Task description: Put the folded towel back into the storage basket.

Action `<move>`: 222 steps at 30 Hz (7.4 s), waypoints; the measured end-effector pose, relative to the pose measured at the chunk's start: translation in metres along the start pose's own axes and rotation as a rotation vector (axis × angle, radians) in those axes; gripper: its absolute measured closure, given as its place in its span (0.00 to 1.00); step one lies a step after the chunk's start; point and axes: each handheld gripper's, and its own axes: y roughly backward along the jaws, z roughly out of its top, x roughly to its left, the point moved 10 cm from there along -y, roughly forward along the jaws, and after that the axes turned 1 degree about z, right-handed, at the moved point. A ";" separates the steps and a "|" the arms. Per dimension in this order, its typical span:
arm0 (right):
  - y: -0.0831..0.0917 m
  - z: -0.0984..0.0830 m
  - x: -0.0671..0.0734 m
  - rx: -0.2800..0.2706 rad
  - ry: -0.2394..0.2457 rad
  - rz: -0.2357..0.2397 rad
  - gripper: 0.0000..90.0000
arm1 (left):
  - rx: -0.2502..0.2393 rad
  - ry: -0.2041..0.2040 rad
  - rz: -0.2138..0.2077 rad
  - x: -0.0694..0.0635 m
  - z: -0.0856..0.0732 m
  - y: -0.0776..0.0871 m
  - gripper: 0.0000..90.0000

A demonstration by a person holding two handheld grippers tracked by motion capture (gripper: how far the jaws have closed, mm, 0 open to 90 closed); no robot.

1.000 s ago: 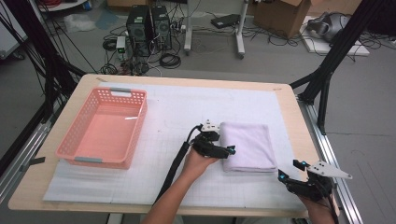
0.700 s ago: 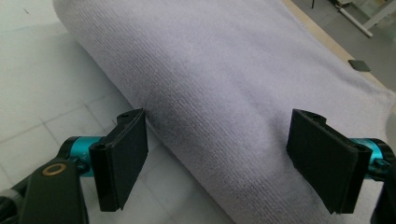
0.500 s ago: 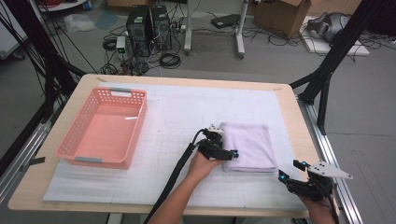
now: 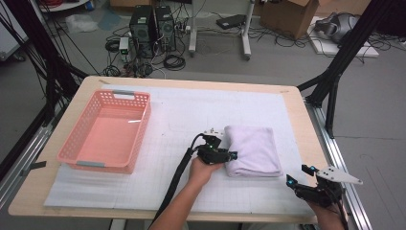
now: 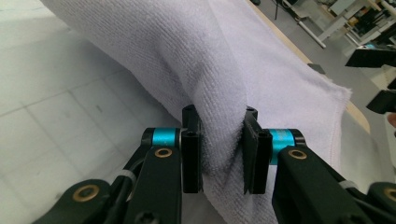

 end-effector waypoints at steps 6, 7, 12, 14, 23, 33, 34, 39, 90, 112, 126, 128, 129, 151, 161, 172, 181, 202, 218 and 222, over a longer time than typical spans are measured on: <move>0.000 -0.001 0.001 0.003 0.004 -0.001 0.29 | -0.021 0.016 -0.002 0.012 -0.007 0.027 0.81; 0.000 0.000 0.001 0.002 0.001 -0.001 0.29 | -0.021 0.016 0.000 0.016 -0.009 0.032 0.81; 0.000 -0.001 0.002 0.004 0.003 0.002 0.29 | -0.022 0.010 0.017 0.028 -0.014 0.054 0.81; -0.001 -0.001 0.002 0.005 0.004 0.001 0.29 | -0.017 0.004 0.022 0.031 -0.015 0.058 0.81; -0.001 -0.001 0.003 0.006 0.003 0.003 0.29 | -0.039 0.039 0.043 0.052 -0.025 0.086 0.80; -0.003 -0.002 0.005 0.015 0.004 0.011 0.29 | -0.048 0.109 0.122 0.059 -0.017 0.069 0.43; -0.003 -0.003 0.005 0.017 0.002 0.011 0.29 | -0.045 0.114 0.120 0.059 -0.017 0.067 0.44; -0.003 -0.003 0.004 0.016 0.002 0.011 0.29 | -0.051 0.126 0.119 0.058 -0.016 0.064 0.59; -0.008 -0.001 0.010 0.024 0.013 0.026 0.29 | -0.348 -0.455 -0.019 -0.026 0.044 0.155 0.80; -0.011 0.001 0.012 0.020 0.019 0.031 0.29 | -0.454 -0.453 0.042 -0.008 0.073 0.233 0.80; -0.011 0.003 0.012 0.018 0.018 0.028 0.29 | -0.549 -0.416 0.108 0.014 0.086 0.286 0.80; -0.011 0.002 0.012 0.021 0.020 0.029 0.29 | -0.567 -0.405 0.117 0.018 0.088 0.296 0.80; -0.011 0.002 0.012 0.021 0.021 0.029 0.29 | -0.572 -0.406 0.121 0.020 0.089 0.299 0.80; -0.013 0.004 0.015 0.024 0.028 0.029 0.29 | -0.652 -0.349 0.233 0.075 0.094 0.375 0.80; -0.013 0.004 0.016 0.028 0.032 0.026 0.29 | -0.654 -0.301 0.285 0.111 0.079 0.399 0.80; -0.015 0.005 0.018 0.028 0.036 0.027 0.29 | -0.663 -0.235 0.310 0.146 0.056 0.409 0.80; -0.015 0.005 0.020 0.034 0.040 0.030 0.29 | -0.646 -0.200 0.318 0.163 0.046 0.406 0.80; -0.017 0.003 0.021 0.041 0.044 0.033 0.29 | -0.564 -0.173 0.285 0.176 0.035 0.373 0.79; -0.018 0.003 0.023 0.044 0.046 0.035 0.29 | -0.496 -0.112 0.288 0.188 0.029 0.360 0.77; -0.018 0.003 0.023 0.047 0.045 0.035 0.29 | -0.470 -0.079 0.300 0.192 0.027 0.360 0.73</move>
